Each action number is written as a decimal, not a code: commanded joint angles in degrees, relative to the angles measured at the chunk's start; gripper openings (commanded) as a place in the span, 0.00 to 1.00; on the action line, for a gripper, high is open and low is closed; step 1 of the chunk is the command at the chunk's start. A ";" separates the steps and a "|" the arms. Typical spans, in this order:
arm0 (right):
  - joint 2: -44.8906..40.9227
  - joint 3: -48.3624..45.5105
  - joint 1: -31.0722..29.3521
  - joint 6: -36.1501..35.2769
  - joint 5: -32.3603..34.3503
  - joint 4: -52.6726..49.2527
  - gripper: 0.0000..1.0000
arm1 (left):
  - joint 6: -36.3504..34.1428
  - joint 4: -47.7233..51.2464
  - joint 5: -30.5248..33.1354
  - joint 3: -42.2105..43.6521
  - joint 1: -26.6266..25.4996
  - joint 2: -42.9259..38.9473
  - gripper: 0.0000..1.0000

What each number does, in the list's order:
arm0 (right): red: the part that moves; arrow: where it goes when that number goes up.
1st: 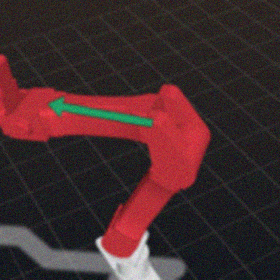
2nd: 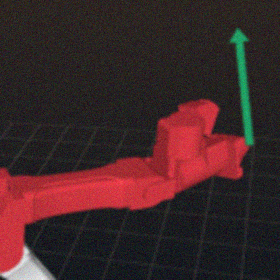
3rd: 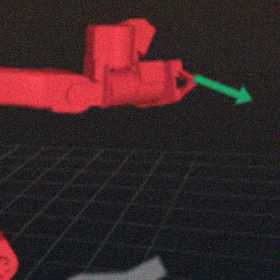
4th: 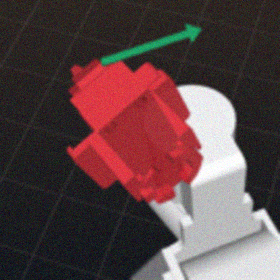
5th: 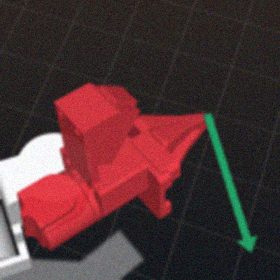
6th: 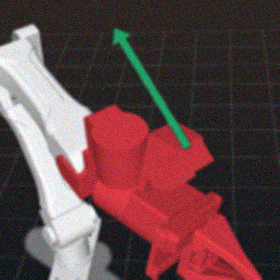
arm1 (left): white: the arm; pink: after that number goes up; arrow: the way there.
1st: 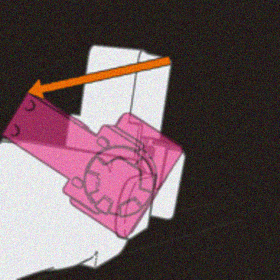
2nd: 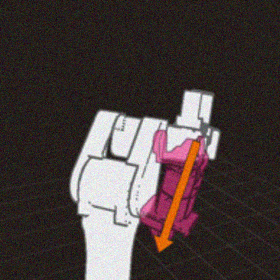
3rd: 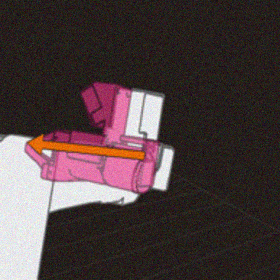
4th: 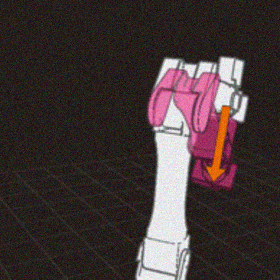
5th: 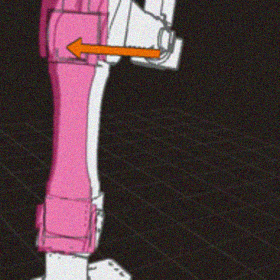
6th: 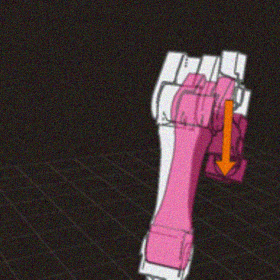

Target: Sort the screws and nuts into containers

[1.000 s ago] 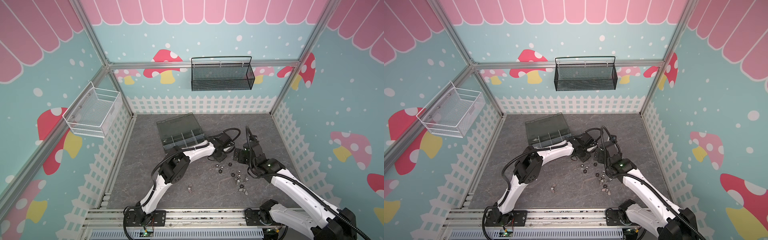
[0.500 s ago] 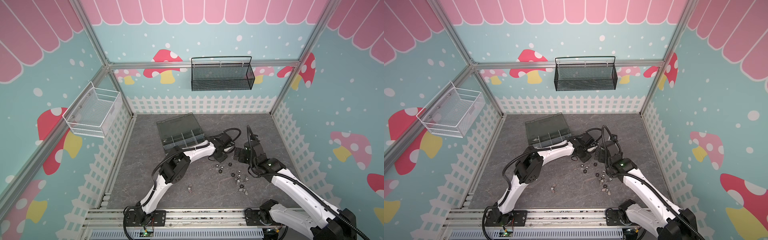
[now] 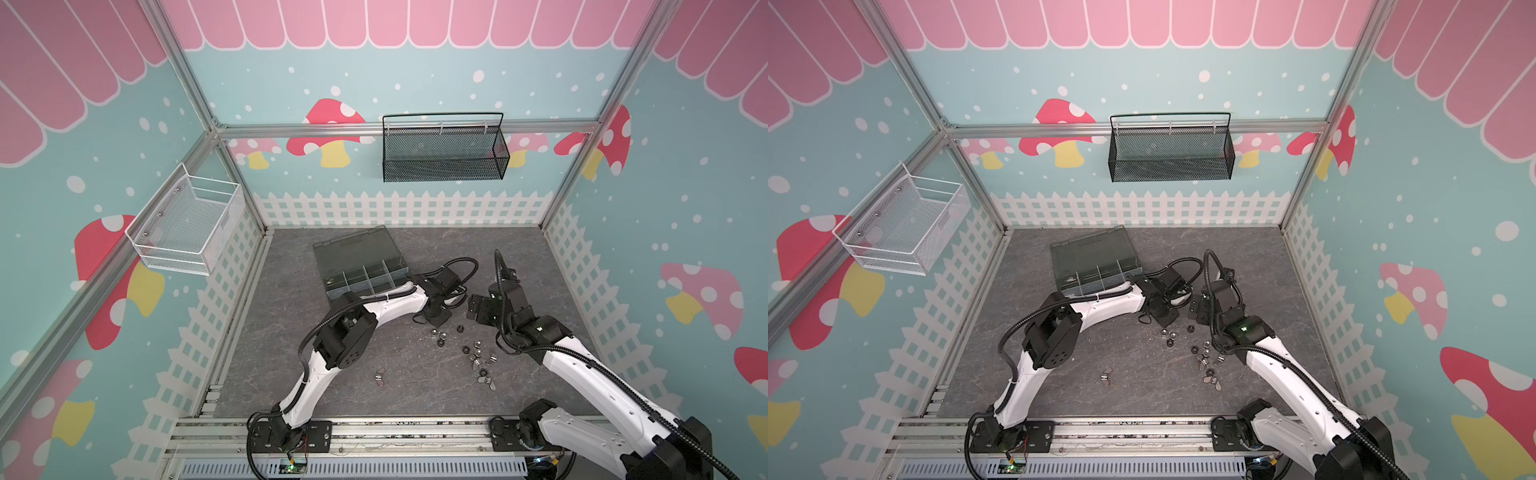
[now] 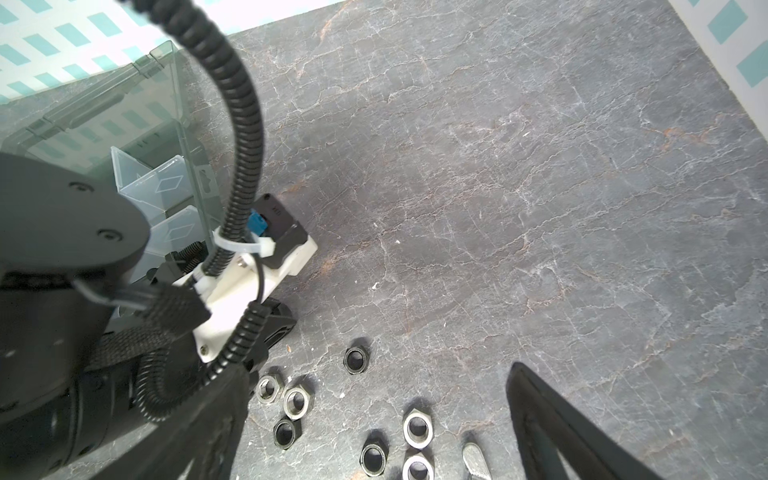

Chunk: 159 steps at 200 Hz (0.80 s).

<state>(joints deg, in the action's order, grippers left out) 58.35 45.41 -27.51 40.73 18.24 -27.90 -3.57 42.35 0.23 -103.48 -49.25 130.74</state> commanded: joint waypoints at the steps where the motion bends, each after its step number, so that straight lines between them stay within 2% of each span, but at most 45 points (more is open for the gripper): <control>1: 0.41 -0.14 0.70 0.34 -0.57 0.06 0.98 | 2.20 -0.50 0.64 2.65 -0.06 -4.73 0.00; 48: -2.04 -1.21 1.31 0.99 -1.00 0.08 0.98 | 5.01 -3.55 2.86 7.97 0.01 -13.72 0.00; 84: -2.05 -1.72 1.49 0.63 -1.78 1.06 0.98 | 6.54 -5.40 7.10 12.60 0.70 -21.35 0.00; 113: -1.35 -2.20 1.61 0.48 -3.17 2.30 0.98 | 6.87 -6.91 8.85 16.97 3.58 -26.44 0.00; 159: -0.03 -3.06 1.58 0.39 -4.14 3.69 0.98 | 3.77 -10.94 8.09 25.10 9.54 -30.97 0.00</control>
<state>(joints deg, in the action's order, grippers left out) 57.60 43.35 -26.24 40.75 14.85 -25.54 2.15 34.22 7.57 -81.62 -41.95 101.38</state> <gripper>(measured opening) 0.981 0.155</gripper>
